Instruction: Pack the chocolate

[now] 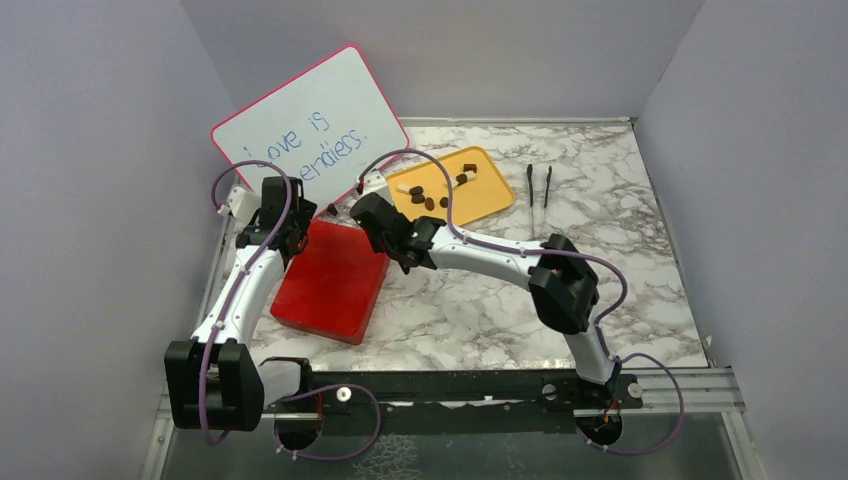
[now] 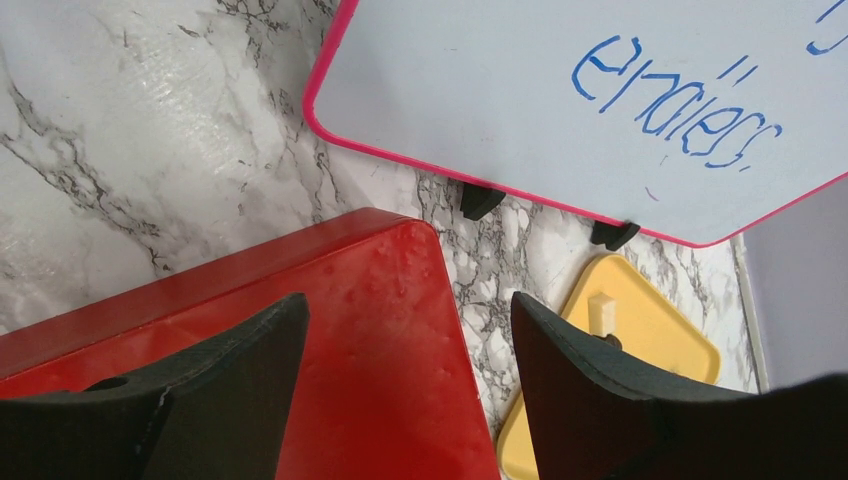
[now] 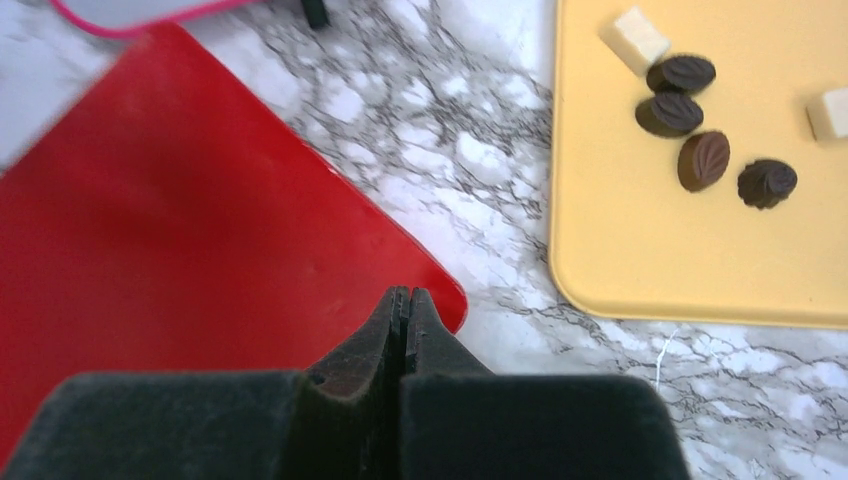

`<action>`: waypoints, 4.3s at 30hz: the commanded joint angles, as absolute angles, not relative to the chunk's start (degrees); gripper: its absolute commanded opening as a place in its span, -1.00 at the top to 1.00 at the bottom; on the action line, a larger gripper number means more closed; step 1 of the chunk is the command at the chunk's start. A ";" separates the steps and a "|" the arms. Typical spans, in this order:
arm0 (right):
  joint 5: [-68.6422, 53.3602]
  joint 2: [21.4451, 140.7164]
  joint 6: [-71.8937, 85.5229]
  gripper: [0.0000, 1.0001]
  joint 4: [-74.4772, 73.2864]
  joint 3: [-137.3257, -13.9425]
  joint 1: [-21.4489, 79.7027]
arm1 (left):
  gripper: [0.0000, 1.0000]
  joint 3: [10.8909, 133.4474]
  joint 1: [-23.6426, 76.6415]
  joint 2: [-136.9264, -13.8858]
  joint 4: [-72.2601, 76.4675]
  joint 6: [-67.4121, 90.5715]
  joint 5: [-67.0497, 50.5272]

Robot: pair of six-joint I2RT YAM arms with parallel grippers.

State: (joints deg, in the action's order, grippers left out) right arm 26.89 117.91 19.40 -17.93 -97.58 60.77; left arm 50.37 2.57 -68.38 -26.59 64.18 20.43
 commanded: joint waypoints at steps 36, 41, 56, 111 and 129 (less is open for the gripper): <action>26.72 118.49 21.86 0.98 -22.00 -93.35 60.80 | -0.38 46.52 2.02 -64.34 -41.99 72.03 21.99; 17.12 110.77 18.82 0.98 -18.96 -91.36 61.73 | -0.39 53.85 2.02 -64.28 -52.12 75.21 24.74; -5.21 105.30 26.42 0.98 -3.42 -78.34 70.29 | -0.32 54.16 1.43 -60.24 -60.17 76.47 26.20; 26.99 82.92 25.22 0.73 -24.11 -74.59 71.89 | -0.34 54.21 0.70 -59.76 -36.15 54.65 26.05; 21.63 67.65 22.07 0.65 -14.44 -57.54 71.89 | -0.15 57.94 2.59 -75.79 -18.89 26.94 11.23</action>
State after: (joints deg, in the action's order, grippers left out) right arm 22.92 70.65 23.70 -18.81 -60.66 71.57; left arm 55.83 2.55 -74.28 -20.99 30.76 12.67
